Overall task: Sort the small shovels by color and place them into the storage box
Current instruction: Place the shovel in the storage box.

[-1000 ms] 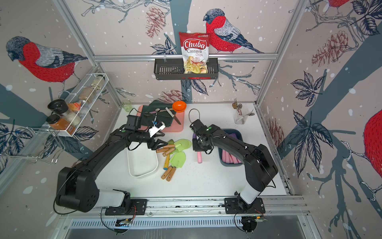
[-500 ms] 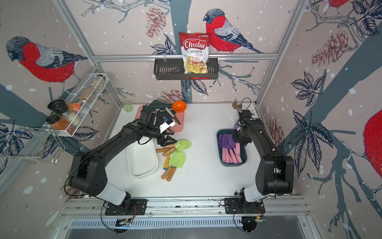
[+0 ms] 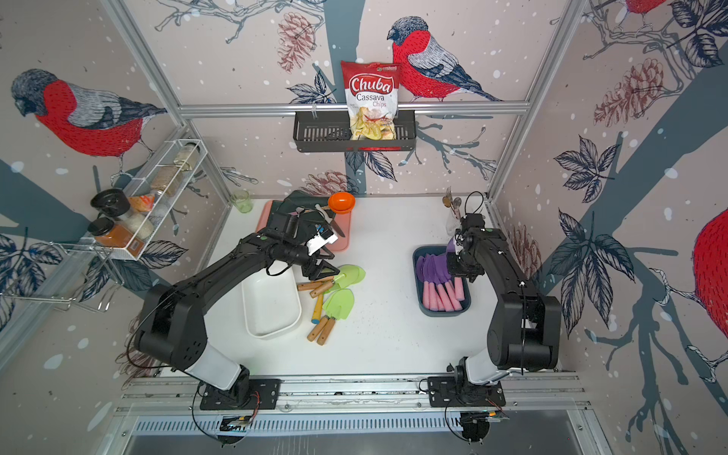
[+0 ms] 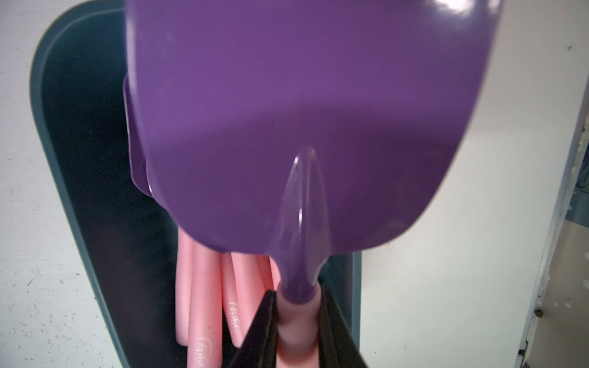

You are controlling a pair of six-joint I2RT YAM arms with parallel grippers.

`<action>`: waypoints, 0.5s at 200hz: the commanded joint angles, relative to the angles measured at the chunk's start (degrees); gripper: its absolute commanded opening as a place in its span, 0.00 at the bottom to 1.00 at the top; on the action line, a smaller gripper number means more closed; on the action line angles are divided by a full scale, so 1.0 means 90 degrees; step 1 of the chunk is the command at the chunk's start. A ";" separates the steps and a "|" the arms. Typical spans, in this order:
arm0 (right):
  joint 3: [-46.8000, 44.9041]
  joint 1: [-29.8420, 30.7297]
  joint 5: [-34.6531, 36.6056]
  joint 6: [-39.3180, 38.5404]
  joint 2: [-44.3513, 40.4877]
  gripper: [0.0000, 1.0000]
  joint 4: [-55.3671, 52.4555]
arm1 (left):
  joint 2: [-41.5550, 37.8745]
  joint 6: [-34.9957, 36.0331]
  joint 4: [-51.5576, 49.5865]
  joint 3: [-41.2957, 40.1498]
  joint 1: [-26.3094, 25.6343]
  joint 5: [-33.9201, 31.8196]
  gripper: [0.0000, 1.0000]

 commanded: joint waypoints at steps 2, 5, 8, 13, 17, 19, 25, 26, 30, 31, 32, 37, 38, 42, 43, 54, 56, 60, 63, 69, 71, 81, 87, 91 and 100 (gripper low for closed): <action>-0.0012 0.0029 -0.0003 -0.0141 0.0051 0.20 0.0022 | -0.0022 -0.0029 0.0009 0.0004 -0.0044 -0.0063 0.75; -0.0022 0.0033 -0.0003 -0.0158 0.0059 0.20 0.0032 | -0.0023 -0.0021 0.0009 0.0007 -0.0047 -0.0072 0.75; -0.0032 0.0037 0.0007 -0.0166 0.0064 0.20 0.0034 | -0.0031 -0.0020 0.0009 -0.0002 -0.0045 -0.0074 0.75; -0.0054 0.0066 0.0018 -0.0197 0.0065 0.21 0.0043 | -0.0039 -0.0019 -0.0002 -0.0007 -0.0046 -0.0082 0.75; -0.0075 0.0080 0.0017 -0.0233 0.0066 0.21 0.0053 | -0.0041 -0.0011 0.0000 -0.0005 -0.0045 -0.0102 0.75; -0.0090 0.0088 0.0029 -0.0254 0.0065 0.21 0.0055 | -0.0042 -0.0010 -0.0008 -0.0007 -0.0057 -0.0103 0.75; -0.0129 0.0157 0.0078 -0.0315 0.0069 0.21 0.0058 | -0.0053 -0.0002 -0.0010 -0.0010 -0.0055 -0.0108 0.75; -0.0138 0.0171 0.0098 -0.0324 0.0067 0.21 0.0057 | -0.0058 -0.0001 -0.0015 -0.0014 -0.0055 -0.0115 0.75; -0.0185 0.0228 0.0169 -0.0371 0.0058 0.21 0.0050 | -0.0070 0.0012 -0.0020 -0.0017 -0.0055 -0.0127 0.75; -0.0196 0.0245 0.0192 -0.0381 0.0052 0.21 0.0053 | -0.0071 0.0016 -0.0025 -0.0018 -0.0055 -0.0130 0.75; -0.0215 0.0259 0.0223 -0.0391 0.0053 0.21 0.0054 | -0.0072 0.0013 -0.0022 -0.0018 -0.0055 -0.0131 0.75; -0.0297 0.0353 0.0384 -0.0422 0.0037 0.21 0.0064 | -0.0089 0.0023 -0.0030 -0.0030 -0.0055 -0.0147 0.75; -0.0310 0.0376 0.0427 -0.0426 0.0041 0.21 0.0065 | -0.0090 0.0022 -0.0030 -0.0034 -0.0055 -0.0150 0.75; -0.0382 0.0465 0.0534 -0.0453 0.0019 0.21 0.0074 | -0.0101 0.0029 -0.0030 -0.0042 -0.0050 -0.0159 0.75; -0.0406 0.0481 0.0570 -0.0456 0.0013 0.21 0.0075 | -0.0111 0.0029 -0.0035 -0.0040 -0.0057 -0.0161 0.75; -0.0659 0.0686 0.0749 -0.0505 -0.0055 0.21 0.0102 | -0.0130 0.0056 -0.0030 -0.0063 -0.0057 -0.0172 0.75; -0.0702 0.0715 0.0783 -0.0500 -0.0077 0.21 0.0116 | -0.0131 0.0056 -0.0030 -0.0066 -0.0056 -0.0179 0.75; -0.0807 0.0789 0.0836 -0.0490 -0.0122 0.21 0.0161 | -0.0131 0.0052 -0.0030 -0.0069 -0.0055 -0.0174 0.75; -0.0871 0.0850 0.0876 -0.0472 -0.0159 0.21 0.0198 | -0.0131 0.0052 -0.0030 -0.0079 -0.0055 -0.0173 0.75; -0.0957 0.0934 0.0970 -0.0446 -0.0236 0.21 0.0262 | -0.0131 0.0051 -0.0030 -0.0086 -0.0055 -0.0172 0.75; -0.0977 0.0970 0.0997 -0.0427 -0.0264 0.21 0.0276 | -0.0131 0.0050 -0.0030 -0.0084 -0.0055 -0.0172 0.75; -0.1015 0.1009 0.1116 -0.0402 -0.0343 0.21 0.0300 | -0.0131 0.0044 -0.0015 -0.0094 -0.0058 -0.0153 0.75; -0.0999 0.0990 0.1191 -0.0368 -0.0377 0.22 0.0299 | -0.0131 0.0031 -0.0002 -0.0089 -0.0050 -0.0144 0.75; -0.0983 0.0969 0.1209 -0.0351 -0.0389 0.22 0.0300 | -0.0124 0.0015 0.0008 -0.0093 -0.0055 -0.0135 0.75; -0.0909 0.0905 0.1152 -0.0369 -0.0394 0.22 0.0270 | -0.0112 -0.0008 0.0009 -0.0072 -0.0060 -0.0115 0.75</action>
